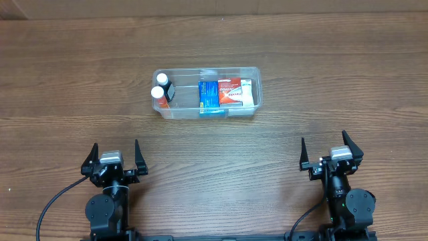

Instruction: Pack container

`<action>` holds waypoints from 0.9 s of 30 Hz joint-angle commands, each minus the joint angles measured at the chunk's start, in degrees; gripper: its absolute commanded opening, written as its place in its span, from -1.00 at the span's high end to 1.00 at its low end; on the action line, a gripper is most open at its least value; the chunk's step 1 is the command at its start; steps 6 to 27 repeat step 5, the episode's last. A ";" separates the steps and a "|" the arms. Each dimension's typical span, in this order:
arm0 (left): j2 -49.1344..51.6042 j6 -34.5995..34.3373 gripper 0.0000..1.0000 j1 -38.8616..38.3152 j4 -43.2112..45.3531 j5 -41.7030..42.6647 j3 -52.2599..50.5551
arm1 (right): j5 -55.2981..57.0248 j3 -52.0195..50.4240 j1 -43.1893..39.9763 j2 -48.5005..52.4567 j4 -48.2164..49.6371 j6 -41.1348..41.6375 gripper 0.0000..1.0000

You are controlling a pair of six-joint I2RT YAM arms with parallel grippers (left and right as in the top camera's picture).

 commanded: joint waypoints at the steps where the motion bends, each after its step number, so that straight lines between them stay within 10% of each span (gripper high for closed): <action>1: 0.15 0.92 -1.00 0.31 0.04 0.63 -0.20 | -0.11 -0.22 0.15 -0.57 0.31 0.46 -1.00; 27: 0.15 0.92 -1.00 0.31 0.04 0.63 -0.20 | -0.11 -0.22 0.15 -0.57 0.31 0.44 -1.00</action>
